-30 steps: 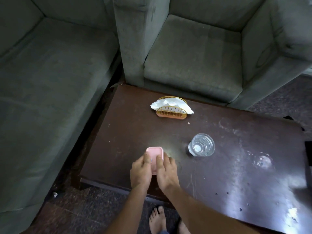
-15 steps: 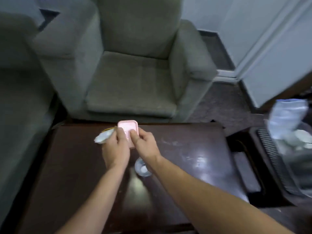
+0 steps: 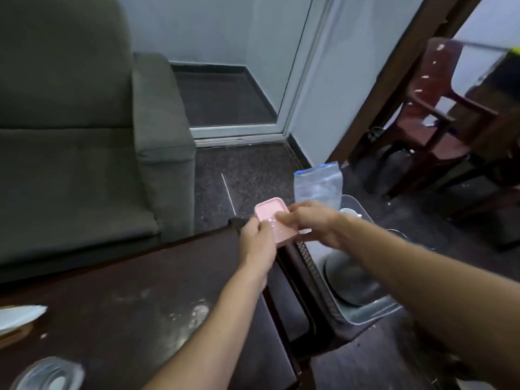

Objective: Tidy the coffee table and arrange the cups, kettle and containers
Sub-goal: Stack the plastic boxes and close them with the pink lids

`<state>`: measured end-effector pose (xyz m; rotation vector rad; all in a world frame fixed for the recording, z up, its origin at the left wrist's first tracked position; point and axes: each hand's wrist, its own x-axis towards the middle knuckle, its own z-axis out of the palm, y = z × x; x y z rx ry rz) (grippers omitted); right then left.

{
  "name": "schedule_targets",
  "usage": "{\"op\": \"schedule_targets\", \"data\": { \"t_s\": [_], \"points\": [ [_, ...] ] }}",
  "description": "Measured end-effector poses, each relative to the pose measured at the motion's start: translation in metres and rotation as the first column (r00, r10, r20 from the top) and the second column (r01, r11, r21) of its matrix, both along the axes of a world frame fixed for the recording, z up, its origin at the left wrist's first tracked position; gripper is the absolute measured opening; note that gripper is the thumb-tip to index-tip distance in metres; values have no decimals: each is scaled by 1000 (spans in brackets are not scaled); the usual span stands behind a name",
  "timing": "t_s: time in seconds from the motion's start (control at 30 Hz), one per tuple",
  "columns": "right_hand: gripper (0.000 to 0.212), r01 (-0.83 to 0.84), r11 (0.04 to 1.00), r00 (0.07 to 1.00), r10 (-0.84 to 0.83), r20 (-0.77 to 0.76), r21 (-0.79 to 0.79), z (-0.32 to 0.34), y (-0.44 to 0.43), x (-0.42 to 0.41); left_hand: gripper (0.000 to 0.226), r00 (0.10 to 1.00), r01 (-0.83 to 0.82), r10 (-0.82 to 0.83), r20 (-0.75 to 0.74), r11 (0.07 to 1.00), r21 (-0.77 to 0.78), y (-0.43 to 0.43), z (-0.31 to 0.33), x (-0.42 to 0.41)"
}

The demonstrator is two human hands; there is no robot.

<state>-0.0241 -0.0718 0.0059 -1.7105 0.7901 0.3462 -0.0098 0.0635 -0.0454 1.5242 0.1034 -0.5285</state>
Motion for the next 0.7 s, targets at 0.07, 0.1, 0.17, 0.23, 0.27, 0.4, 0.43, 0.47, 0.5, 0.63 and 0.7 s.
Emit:
{"op": "schedule_targets", "data": {
  "t_s": [0.07, 0.1, 0.17, 0.23, 0.27, 0.4, 0.43, 0.47, 0.5, 0.63, 0.7],
  "points": [
    [11, -90, 994, 988, 81, -128, -61, 3, -57, 3, 24, 999, 50, -51, 3, 997, 54, -49, -3, -3],
    [12, -128, 990, 976, 115, -184, -60, 2, -81, 6, 27, 997, 75, -75, -3, 994, 79, -70, -6, -4],
    [9, -194, 980, 942, 174, -287, -43, -2, -119, 11, 32, 992, 126, -124, -23, 984, 130, -107, -13, -4],
    [11, -234, 972, 902, 214, -374, -7, -13, -149, 16, 33, 984, 177, -172, -45, 966, 187, -135, -23, -2],
    [12, -239, 971, 888, 225, -402, 16, -20, -161, 19, 33, 980, 200, -192, -56, 956, 216, -145, -28, 0],
    [10, -241, 966, 858, 255, -446, 89, -58, -194, 28, 33, 959, 281, -253, -126, 902, 327, -167, -46, 7],
    [10, -238, 964, 849, 266, -456, 118, -67, -198, 28, 35, 950, 309, -270, -156, 885, 350, -170, -50, 8],
    [11, -245, 958, 833, 286, -473, 147, -75, -201, 28, 36, 940, 337, -285, -190, 865, 372, -173, -54, 9],
    [12, -258, 951, 814, 310, -492, 172, -83, -204, 27, 36, 928, 365, -297, -225, 843, 395, -176, -58, 10],
    [14, -264, 928, 764, 367, -530, 263, -108, -212, 22, 38, 875, 479, -363, -321, 750, 456, -186, -69, 6],
    [14, -239, 924, 763, 369, -531, 299, -117, -212, 21, 41, 862, 502, -367, -350, 716, 485, -190, -72, 7]
  ]
}}
